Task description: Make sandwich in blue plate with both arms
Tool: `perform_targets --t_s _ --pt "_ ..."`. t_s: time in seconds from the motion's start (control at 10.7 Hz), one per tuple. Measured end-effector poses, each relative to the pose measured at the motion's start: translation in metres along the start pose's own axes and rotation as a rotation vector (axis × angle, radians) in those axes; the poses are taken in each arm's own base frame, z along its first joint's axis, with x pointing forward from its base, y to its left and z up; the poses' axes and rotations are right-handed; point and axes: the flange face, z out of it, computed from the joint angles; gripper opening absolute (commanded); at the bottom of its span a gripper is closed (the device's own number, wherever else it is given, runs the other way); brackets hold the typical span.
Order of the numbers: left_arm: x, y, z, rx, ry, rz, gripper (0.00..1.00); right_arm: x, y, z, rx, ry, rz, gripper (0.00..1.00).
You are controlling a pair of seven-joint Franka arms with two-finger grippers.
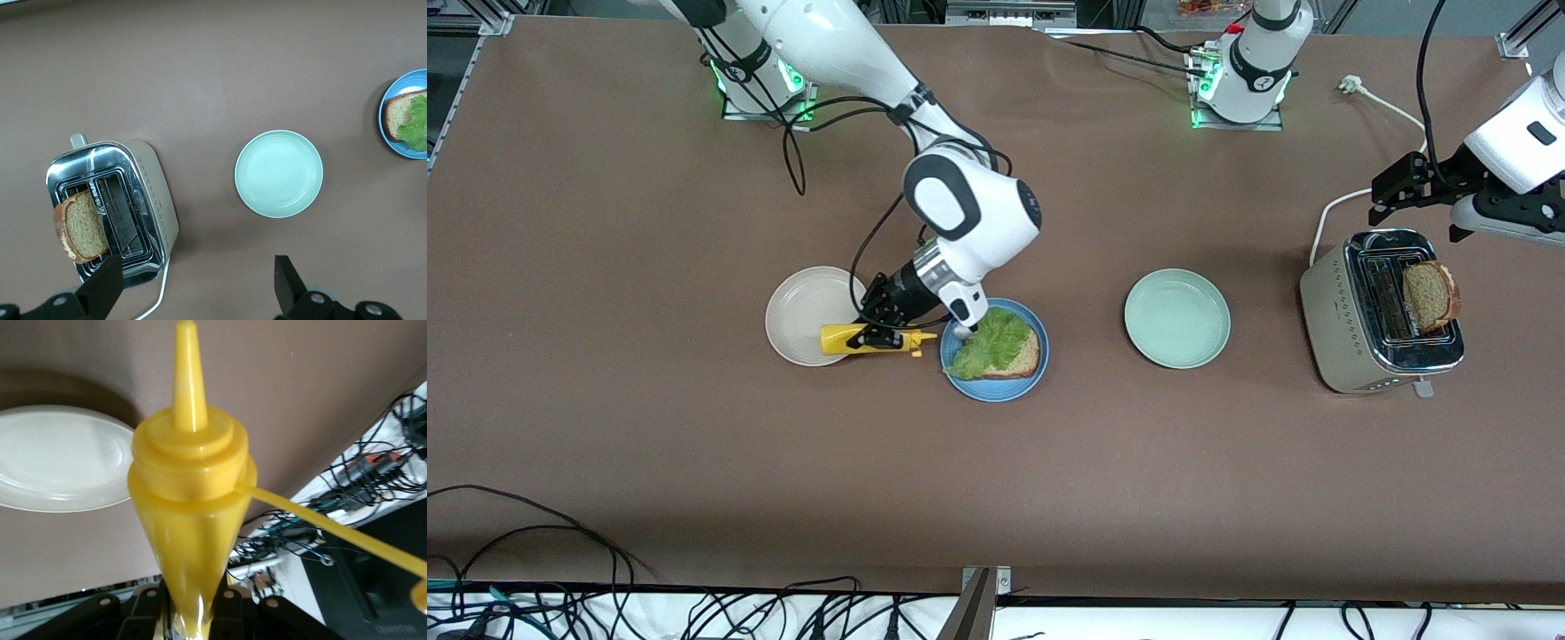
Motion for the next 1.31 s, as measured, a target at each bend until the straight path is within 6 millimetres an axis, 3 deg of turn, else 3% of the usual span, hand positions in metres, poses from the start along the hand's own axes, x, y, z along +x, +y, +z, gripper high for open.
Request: perform_targets --t_s 0.28,0.65,1.12,1.31 --pt "0.000 0.000 0.000 0.000 0.000 0.000 1.00 0.026 -0.019 -0.027 -0.119 -0.129 0.014 0.24" --pt "0.000 0.000 0.000 0.000 0.000 0.000 1.00 0.067 -0.059 -0.043 -0.225 -0.266 0.077 0.23" --pt "0.000 0.000 0.000 0.000 0.000 0.000 1.00 0.053 -0.044 -0.034 -0.149 -0.243 0.125 0.22" --pt "0.000 0.000 0.000 0.000 0.000 0.000 1.00 0.030 -0.024 -0.018 -0.036 -0.186 0.177 0.21"
